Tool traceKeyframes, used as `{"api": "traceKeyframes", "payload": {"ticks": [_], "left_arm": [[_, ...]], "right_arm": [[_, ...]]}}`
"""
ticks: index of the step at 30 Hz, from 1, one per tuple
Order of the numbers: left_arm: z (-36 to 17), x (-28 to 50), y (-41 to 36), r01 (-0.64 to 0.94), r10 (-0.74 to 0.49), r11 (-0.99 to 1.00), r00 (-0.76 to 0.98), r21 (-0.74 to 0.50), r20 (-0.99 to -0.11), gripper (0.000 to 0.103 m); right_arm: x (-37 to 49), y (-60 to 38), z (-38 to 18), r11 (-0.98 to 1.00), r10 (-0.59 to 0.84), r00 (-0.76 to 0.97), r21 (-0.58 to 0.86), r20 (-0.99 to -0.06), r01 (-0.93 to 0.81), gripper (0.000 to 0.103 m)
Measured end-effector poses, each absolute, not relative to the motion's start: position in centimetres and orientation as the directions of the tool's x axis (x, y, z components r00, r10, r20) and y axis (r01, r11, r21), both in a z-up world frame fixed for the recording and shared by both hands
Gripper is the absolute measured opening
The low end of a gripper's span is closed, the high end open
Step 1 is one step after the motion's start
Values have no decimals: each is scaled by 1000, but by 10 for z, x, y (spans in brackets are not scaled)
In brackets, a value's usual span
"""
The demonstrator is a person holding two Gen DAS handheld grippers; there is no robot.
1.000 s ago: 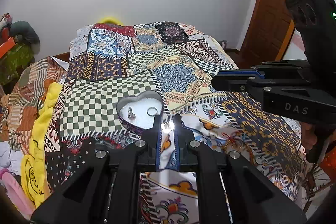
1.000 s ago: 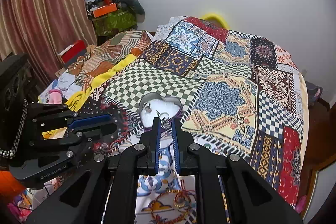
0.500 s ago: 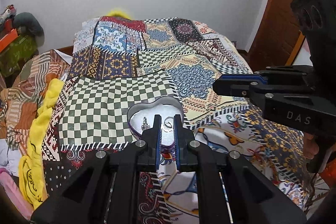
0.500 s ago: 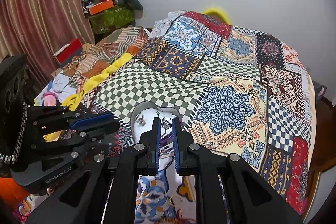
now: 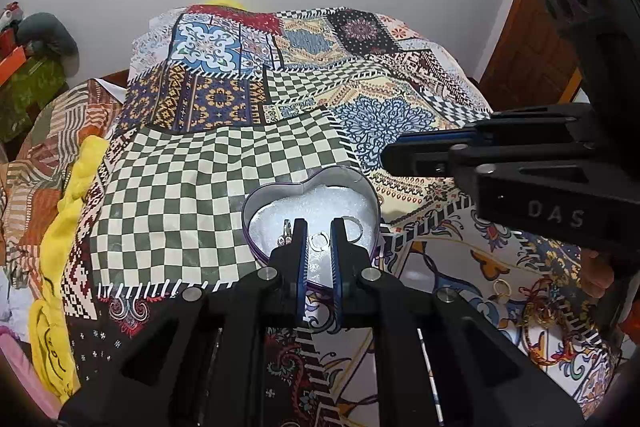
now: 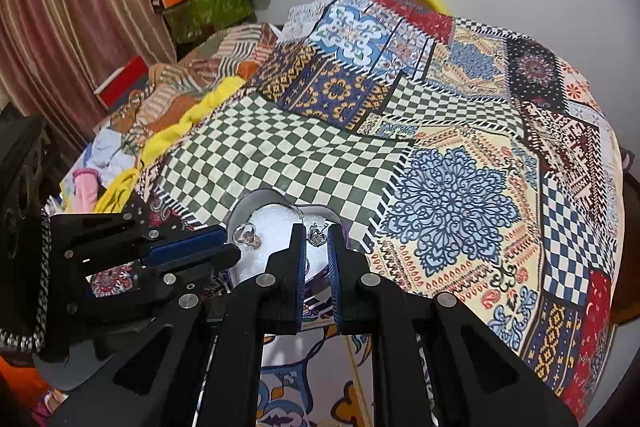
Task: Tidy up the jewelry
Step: 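Lower the earrings into the tin and open both tools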
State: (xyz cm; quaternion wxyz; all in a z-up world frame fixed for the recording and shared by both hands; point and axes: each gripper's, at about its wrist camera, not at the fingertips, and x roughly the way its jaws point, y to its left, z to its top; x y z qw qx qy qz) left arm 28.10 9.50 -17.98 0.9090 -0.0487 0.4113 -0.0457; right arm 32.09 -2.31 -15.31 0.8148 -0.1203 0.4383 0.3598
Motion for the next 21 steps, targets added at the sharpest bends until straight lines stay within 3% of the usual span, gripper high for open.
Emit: {"api": "traceKeyframes", "payload": {"ticks": [21], "left_arm": [[-196, 293, 99, 34, -110, 993, 621, -113, -776, 9]], "right_arm": [[333, 9, -189, 691, 426, 265, 122, -865, -712, 10]]}}
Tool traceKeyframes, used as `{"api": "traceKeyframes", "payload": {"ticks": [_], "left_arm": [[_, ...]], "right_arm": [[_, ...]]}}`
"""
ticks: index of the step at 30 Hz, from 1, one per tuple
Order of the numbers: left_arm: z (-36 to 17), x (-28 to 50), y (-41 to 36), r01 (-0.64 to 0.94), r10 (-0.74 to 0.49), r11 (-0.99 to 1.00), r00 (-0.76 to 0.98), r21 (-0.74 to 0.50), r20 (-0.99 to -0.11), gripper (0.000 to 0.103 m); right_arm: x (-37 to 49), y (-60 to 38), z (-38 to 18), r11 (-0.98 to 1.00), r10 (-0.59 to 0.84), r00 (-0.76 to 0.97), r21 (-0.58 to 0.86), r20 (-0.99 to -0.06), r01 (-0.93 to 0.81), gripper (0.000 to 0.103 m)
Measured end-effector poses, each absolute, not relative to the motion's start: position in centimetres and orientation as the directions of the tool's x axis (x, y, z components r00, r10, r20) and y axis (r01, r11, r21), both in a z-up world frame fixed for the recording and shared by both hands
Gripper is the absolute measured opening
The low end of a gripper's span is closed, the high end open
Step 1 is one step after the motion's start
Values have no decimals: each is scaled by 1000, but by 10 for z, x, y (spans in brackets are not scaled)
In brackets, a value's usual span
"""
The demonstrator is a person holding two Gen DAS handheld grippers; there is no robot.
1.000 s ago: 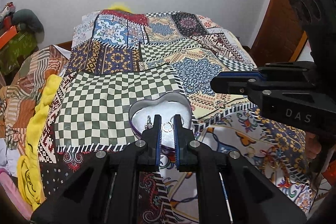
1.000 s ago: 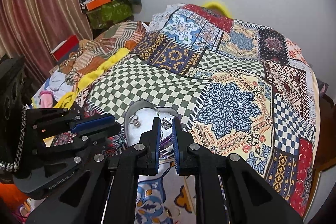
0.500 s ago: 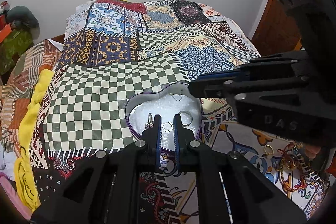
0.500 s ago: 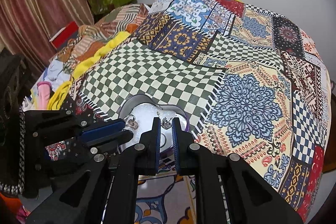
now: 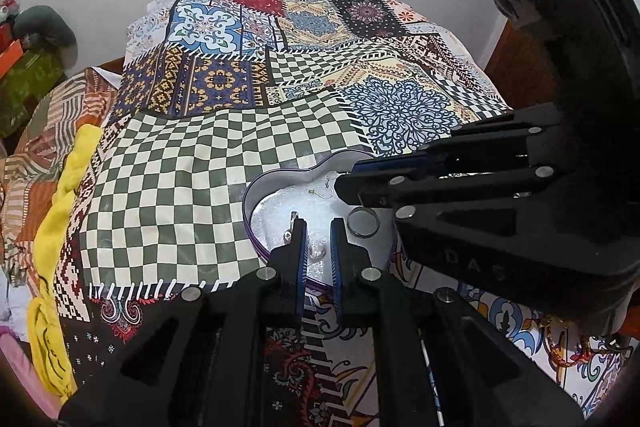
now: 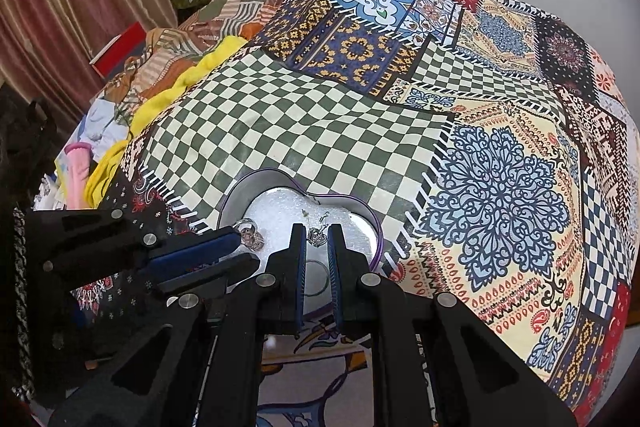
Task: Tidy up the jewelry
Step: 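Lower the earrings into the tin and open both tools, then move both open tools back toward the jewelry pile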
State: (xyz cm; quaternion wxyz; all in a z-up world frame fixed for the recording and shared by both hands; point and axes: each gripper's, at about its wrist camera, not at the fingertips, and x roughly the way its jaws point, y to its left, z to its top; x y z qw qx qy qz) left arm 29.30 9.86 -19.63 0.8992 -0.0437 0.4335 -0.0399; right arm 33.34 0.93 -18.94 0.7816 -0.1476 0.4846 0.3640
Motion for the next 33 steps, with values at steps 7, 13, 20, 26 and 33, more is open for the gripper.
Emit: {"api": "traceKeyframes", "payload": {"ticks": [7, 13, 20, 26, 33], "left_arm": [[-197, 291, 97, 35, -100, 994, 611, -100, -785, 10], [-193, 286, 99, 21, -96, 994, 615, -106, -783, 10], [-179, 278, 101, 10, -82, 995, 628, -98, -774, 11], [-160, 267, 100, 0, -69, 996, 645, -91, -761, 11], [-132, 246, 90, 11, -58, 998, 675, -68, -735, 16]], "right_arm": [[328, 17, -188, 698, 368, 320, 32, -873, -715, 11], [324, 14, -179, 705, 366, 357, 6, -860, -709, 23], [318, 6, -162, 714, 382, 373, 15, -845, -700, 24], [305, -7, -144, 720, 395, 393, 14, -831, -693, 24], [282, -29, -116, 732, 418, 431, 15, -800, -681, 24]]}}
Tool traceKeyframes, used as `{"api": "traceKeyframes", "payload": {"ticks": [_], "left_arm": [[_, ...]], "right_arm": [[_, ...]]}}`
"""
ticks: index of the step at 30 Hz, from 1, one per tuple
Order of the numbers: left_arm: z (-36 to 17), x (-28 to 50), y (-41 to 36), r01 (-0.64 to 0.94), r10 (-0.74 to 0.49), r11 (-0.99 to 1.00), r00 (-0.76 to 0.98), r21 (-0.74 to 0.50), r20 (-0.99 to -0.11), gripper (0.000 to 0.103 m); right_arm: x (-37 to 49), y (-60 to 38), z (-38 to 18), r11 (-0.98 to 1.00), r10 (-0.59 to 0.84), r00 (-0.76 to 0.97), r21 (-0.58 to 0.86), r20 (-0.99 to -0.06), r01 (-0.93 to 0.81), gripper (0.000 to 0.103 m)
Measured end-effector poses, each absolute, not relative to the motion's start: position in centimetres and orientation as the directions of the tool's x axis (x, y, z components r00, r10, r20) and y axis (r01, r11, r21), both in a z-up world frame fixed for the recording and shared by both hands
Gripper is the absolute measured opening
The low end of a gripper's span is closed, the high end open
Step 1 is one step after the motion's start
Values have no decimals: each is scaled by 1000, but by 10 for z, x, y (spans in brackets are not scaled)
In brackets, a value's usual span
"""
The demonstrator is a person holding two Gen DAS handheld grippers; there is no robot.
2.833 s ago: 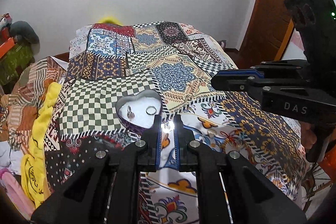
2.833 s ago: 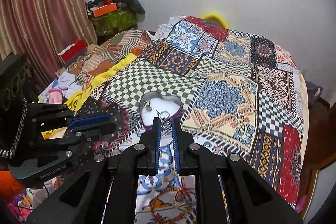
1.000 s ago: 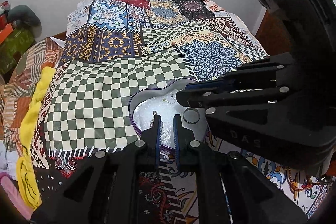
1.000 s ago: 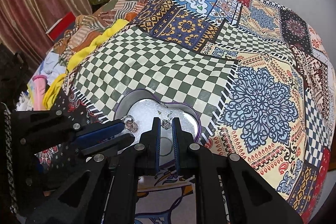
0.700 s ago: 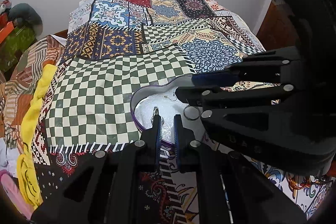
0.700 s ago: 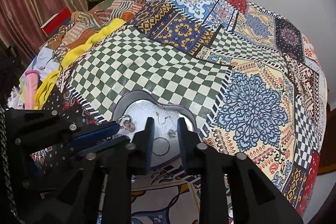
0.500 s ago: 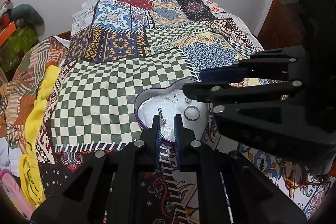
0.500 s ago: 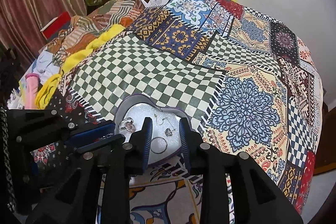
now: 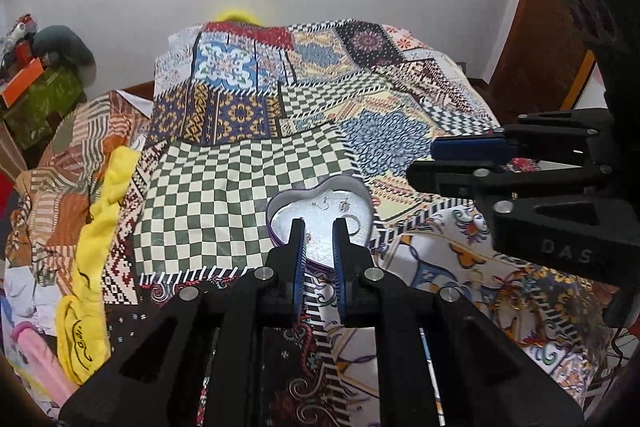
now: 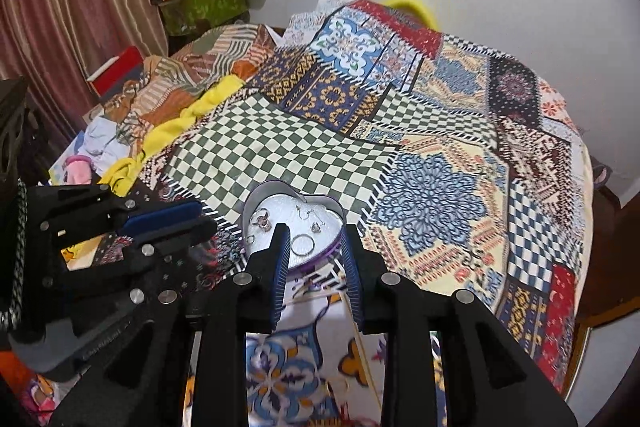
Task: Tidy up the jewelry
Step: 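Move both open tools back toward the jewelry pile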
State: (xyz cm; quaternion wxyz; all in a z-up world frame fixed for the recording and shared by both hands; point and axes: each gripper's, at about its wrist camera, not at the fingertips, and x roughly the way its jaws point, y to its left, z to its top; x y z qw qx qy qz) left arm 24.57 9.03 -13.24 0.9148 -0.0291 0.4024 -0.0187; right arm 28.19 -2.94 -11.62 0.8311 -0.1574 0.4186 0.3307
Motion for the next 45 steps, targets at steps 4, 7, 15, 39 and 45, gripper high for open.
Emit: {"api": "traceKeyframes", "payload": {"ticks": [4, 7, 15, 39, 45], "left_arm": [[-116, 233, 82, 20, -61, 998, 698, -66, -713, 27], [-105, 224, 74, 34, -72, 997, 709, -68, -702, 28], [-93, 210, 45, 94, -127, 992, 713, -87, -689, 39], [-178, 195, 10, 160, -170, 982, 530, -99, -831, 39], [-181, 196, 10, 158, -177, 981, 529, -108, -830, 39]], "right_arm": [[266, -44, -101, 740, 419, 474, -10, -774, -672, 24], [255, -57, -93, 755, 419, 506, -20, -754, -656, 25], [238, -104, -80, 795, 417, 559, -10, -717, -606, 41], [227, -160, -172, 815, 337, 426, 33, -840, -579, 41], [229, -154, -179, 804, 372, 388, 84, -843, -589, 37]]}}
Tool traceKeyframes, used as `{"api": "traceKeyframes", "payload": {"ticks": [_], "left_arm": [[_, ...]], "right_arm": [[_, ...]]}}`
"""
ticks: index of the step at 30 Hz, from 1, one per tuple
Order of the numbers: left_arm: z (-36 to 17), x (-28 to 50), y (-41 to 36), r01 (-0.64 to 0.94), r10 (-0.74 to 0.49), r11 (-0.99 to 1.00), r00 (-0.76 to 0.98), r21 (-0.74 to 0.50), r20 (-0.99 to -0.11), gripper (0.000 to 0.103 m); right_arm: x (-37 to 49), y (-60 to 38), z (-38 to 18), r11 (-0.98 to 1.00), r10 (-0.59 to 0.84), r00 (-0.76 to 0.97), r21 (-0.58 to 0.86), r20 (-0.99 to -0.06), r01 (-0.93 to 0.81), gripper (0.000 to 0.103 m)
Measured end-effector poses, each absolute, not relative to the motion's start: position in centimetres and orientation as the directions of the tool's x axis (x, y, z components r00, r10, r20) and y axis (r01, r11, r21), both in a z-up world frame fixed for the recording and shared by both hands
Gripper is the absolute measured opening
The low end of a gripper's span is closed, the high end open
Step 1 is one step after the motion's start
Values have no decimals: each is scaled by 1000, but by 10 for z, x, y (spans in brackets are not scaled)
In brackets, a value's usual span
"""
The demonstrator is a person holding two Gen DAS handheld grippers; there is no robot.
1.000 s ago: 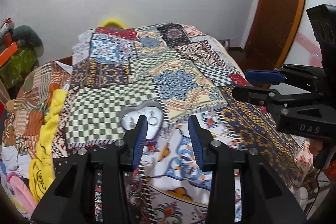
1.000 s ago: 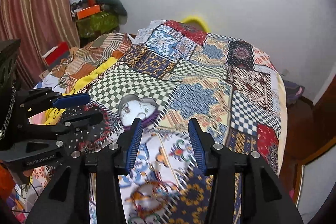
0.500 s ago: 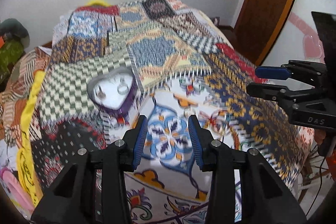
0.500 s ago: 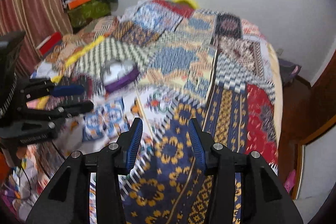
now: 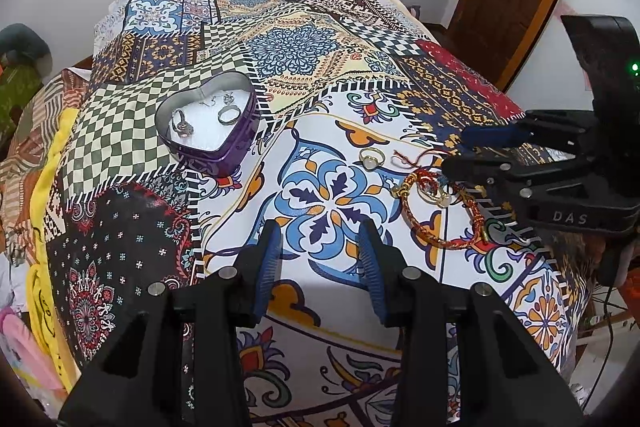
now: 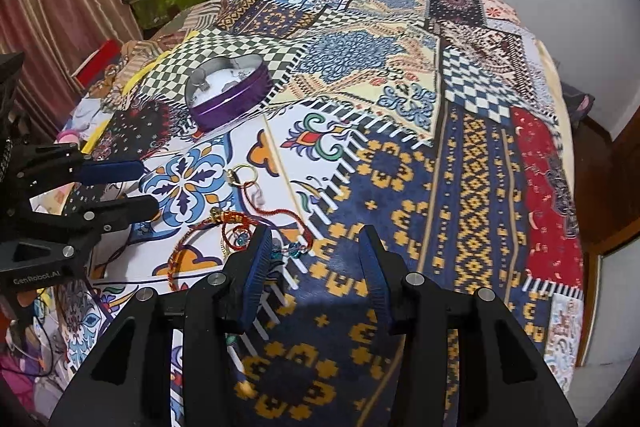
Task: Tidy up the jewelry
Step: 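Move both open tools back toward the jewelry pile, then grasp a gold ring from the pile with the left tool while the right tool grasps a small piece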
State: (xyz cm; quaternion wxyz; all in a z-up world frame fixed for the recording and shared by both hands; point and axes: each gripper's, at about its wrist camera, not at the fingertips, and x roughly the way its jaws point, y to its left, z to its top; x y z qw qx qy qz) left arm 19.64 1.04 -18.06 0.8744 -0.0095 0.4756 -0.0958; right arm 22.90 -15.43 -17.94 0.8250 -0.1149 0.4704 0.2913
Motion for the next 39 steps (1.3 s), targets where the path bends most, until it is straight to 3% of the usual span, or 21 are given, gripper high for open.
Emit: {"api": "traceKeyframes", "payload": {"ticks": [4, 6, 9, 11, 14, 29, 33, 35, 39], "left_arm": [[-182, 200, 10, 160, -180, 981, 528, -111, -830, 39], [-182, 202, 8, 161, -182, 980, 527, -112, -830, 39], [-183, 207, 5, 165, -185, 980, 527, -114, -829, 39], [-183, 210, 3, 169, -188, 979, 527, -114, -829, 39], [-183, 216, 0, 178, -191, 978, 528, -112, -828, 39], [-193, 242, -24, 247, -212, 965, 516, -93, -830, 36], [-193, 249, -28, 264, -237, 958, 503, -113, -831, 20], [-194, 252, -30, 271, -240, 956, 501, -113, -832, 16], [-195, 249, -30, 270, -238, 957, 512, -108, -825, 16]], "right_arm": [[227, -155, -183, 793, 403, 362, 123, -840, -597, 27], [226, -156, -184, 784, 426, 346, 151, -836, -603, 16], [225, -155, -184, 780, 440, 348, 160, -828, -605, 13], [224, -155, -181, 786, 438, 367, 152, -821, -599, 5], [228, -161, -176, 795, 453, 371, 180, -811, -579, 4], [236, -182, -161, 821, 423, 430, 137, -798, -553, 5], [238, -184, -167, 826, 424, 404, 164, -811, -539, 17], [239, -185, -167, 829, 429, 406, 173, -807, -532, 30], [238, -181, -167, 823, 441, 409, 177, -799, -541, 31]]}}
